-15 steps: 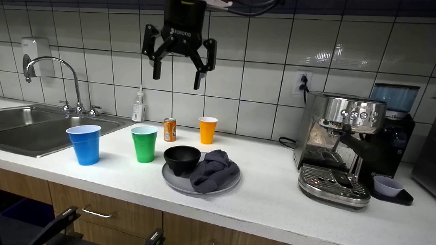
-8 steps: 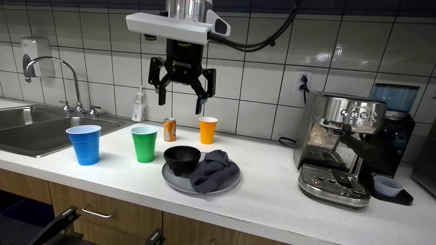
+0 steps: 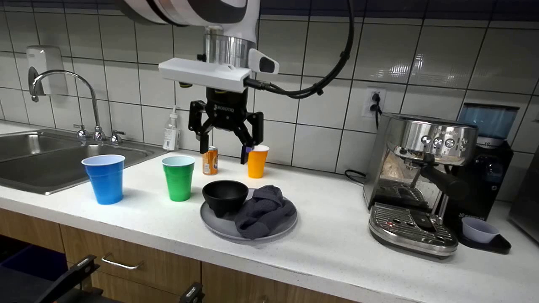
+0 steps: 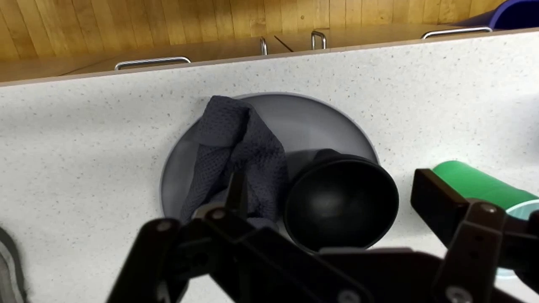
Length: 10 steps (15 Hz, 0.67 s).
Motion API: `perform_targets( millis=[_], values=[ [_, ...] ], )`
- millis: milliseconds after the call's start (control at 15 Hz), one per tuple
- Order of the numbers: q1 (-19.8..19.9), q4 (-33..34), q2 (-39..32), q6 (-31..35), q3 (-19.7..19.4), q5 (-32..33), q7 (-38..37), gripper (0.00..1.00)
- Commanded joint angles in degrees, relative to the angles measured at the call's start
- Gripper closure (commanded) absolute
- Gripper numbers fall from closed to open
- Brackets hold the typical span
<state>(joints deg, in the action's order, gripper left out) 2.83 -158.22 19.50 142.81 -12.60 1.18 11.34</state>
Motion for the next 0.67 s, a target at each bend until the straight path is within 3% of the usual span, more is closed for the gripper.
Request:
perform_targets(
  millis=[0,600],
  values=[
    [0.57,0.79,-5.25,5.40,1.62,-1.81,-1.81,0.00],
    [-0.19,4.48,-17.51,14.50,3.75,-6.05,-2.10,0.00]
  ],
)
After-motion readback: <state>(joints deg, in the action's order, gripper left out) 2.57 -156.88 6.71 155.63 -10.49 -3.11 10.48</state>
